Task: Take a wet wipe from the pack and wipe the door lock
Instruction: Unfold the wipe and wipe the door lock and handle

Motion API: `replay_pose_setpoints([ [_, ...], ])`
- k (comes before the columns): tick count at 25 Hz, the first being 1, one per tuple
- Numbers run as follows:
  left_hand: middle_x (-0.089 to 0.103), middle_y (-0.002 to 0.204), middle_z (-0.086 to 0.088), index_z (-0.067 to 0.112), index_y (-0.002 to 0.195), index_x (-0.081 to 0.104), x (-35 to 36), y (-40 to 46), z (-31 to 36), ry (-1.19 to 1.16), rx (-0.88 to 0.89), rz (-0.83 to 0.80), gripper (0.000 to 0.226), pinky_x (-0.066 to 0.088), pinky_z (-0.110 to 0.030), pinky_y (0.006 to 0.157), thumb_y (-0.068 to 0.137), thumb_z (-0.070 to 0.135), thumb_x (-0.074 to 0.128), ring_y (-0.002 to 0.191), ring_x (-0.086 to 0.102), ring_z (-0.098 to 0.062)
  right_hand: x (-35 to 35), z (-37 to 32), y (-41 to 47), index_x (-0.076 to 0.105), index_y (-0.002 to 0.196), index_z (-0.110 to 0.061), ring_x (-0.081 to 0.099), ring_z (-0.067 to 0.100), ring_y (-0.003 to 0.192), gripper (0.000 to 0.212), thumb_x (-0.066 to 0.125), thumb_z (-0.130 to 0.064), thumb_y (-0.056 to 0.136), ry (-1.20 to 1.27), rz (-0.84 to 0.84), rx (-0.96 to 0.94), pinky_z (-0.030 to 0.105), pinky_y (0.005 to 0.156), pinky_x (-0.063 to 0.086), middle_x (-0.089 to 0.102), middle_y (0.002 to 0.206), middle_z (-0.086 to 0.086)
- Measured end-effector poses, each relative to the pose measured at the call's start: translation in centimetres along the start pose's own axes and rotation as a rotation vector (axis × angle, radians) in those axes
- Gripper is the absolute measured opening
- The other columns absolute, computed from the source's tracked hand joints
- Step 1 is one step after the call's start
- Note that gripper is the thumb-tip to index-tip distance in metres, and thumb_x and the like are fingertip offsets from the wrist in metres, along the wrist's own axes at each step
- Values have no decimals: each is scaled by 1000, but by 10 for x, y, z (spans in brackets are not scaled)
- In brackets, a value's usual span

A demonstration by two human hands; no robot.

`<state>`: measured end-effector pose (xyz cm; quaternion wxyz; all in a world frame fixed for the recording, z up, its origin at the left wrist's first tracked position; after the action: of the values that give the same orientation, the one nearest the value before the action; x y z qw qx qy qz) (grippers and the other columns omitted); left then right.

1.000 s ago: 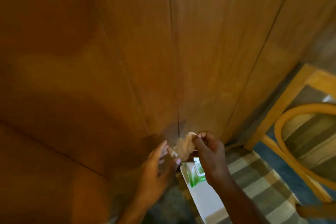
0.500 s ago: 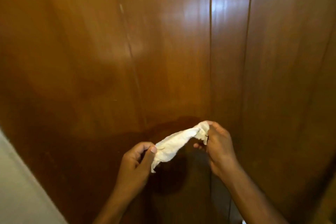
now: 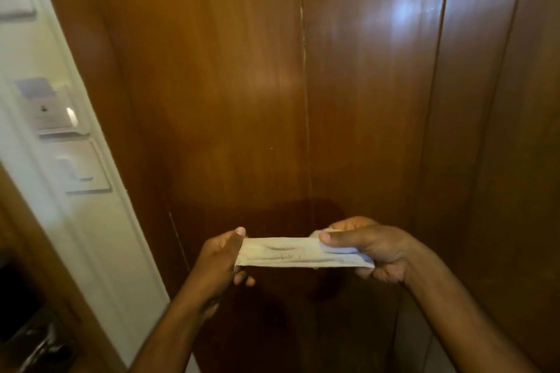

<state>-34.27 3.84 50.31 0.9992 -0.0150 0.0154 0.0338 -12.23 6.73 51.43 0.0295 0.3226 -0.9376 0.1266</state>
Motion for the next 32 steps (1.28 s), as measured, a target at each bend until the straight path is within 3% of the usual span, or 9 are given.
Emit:
replay_pose_setpoints([
  [4, 51, 58, -5, -9, 96, 67, -42, -12, -55, 416, -224, -23, 53, 47, -24, 46, 108, 39, 47, 39, 46, -9, 14, 4, 25, 42, 138, -17, 65, 34, 113, 63, 72, -18, 82, 701, -57, -196, 47, 92, 57, 66, 121, 23],
  [9, 55, 54, 1, 15, 64, 61, -146, -59, -89, 812, -240, 396, 50, 49, -25, 49, 106, 41, 51, 44, 56, -11, 80, 48, 88, 38, 138, -28, 73, 30, 88, 47, 55, -28, 94, 805, 97, -171, 54, 78, 60, 64, 112, 17],
  [11, 59, 60, 1, 19, 65, 58, -200, -95, -73, 1065, -165, 631, 46, 56, -32, 56, 104, 43, 50, 56, 61, -18, 116, 61, 111, 42, 142, -20, 73, 18, 72, 49, 55, -23, 94, 829, 70, -147, 33, 57, 63, 70, 102, 11],
  [16, 52, 57, -2, 16, 72, 57, -286, -181, -1, 1705, 230, 943, 33, 38, -27, 38, 102, 28, 48, 44, 46, -20, 233, 87, 167, 73, 113, -16, 72, 15, 71, 57, 72, -13, 56, 885, -373, -89, 20, 46, 50, 75, 109, 7],
  [20, 65, 76, -20, 2, 86, 68, -319, -207, 25, 2183, 436, 945, 16, 42, -38, 45, 99, 9, 61, 65, 62, -33, 355, 120, 203, 72, 110, -22, 71, 18, 79, 40, 75, -15, 71, 622, -684, -40, 24, 55, 48, 75, 107, 7],
  [22, 72, 91, -25, -1, 93, 72, -328, -208, 32, 2288, 494, 903, 7, 48, -40, 49, 96, 3, 67, 83, 70, -40, 407, 142, 228, 76, 90, -24, 71, 12, 68, 17, 75, -14, 77, 476, -524, -19, 23, 47, 50, 75, 94, 7],
  [25, 73, 99, -27, -3, 95, 73, -335, -203, 30, 2372, 569, 833, 7, 50, -44, 60, 95, -1, 66, 91, 70, -42, 432, 169, 258, 66, 73, -26, 66, 5, 65, 19, 84, -25, 70, 118, 148, -170, 17, 50, 54, 70, 78, -8],
  [28, 73, 106, -22, 2, 98, 72, -346, -198, 21, 2433, 571, 834, 6, 44, -47, 75, 96, 1, 66, 99, 67, -40, 437, 170, 263, 59, 93, -28, 56, 3, 83, 22, 75, -31, 79, 21, 474, -235, 3, 53, 42, 53, 103, -13],
  [32, 73, 108, -19, 6, 96, 72, -353, -192, 12, 2505, 541, 833, 6, 37, -46, 78, 95, 1, 68, 104, 62, -36, 405, 172, 312, 61, 110, -5, 66, 19, 96, 28, 49, -27, 98, 266, 646, 18, 15, 73, 50, 67, 109, 10],
])
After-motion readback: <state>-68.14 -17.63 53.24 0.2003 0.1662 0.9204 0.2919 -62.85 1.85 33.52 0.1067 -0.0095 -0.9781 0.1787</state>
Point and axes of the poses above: each hand's wrist, its own y-axis towards the middle knuckle, its own x-axis out of the palm, z = x × y, the point moved 8 cm from there along y, towards the middle knuckle
